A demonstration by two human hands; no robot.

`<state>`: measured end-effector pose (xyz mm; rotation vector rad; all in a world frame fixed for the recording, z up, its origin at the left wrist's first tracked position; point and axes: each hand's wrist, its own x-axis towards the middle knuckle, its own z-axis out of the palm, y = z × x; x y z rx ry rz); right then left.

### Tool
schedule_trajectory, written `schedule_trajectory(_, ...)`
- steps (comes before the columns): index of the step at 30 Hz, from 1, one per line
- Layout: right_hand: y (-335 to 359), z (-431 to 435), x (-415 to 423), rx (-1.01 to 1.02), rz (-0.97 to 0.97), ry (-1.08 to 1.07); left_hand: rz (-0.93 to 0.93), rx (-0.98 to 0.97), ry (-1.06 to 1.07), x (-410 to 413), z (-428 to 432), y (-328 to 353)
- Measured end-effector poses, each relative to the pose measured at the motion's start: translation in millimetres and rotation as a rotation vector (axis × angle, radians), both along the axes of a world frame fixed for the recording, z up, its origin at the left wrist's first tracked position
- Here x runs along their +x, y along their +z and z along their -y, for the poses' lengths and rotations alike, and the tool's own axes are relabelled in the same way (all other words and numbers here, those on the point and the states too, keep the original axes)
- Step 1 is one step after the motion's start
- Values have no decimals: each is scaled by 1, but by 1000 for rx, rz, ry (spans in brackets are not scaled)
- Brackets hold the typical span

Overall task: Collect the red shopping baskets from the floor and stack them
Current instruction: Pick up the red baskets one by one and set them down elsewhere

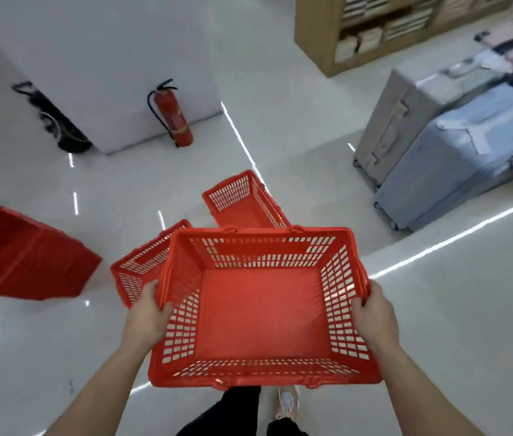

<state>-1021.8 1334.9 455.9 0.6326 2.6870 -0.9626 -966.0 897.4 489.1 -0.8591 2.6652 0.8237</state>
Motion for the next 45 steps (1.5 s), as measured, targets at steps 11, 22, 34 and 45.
schedule_trajectory(11,118,266,3,-104,-186,582,-181,-75,538,237,168,99)
schedule_trajectory(22,157,529,67,-65,-292,872,-264,-38,845,385,344,93)
schedule_trajectory(34,157,734,86,-94,-291,929,-304,-66,921,426,512,96)
schedule_trajectory(45,114,955,23,-120,-162,980,-210,-57,995,372,703,87)
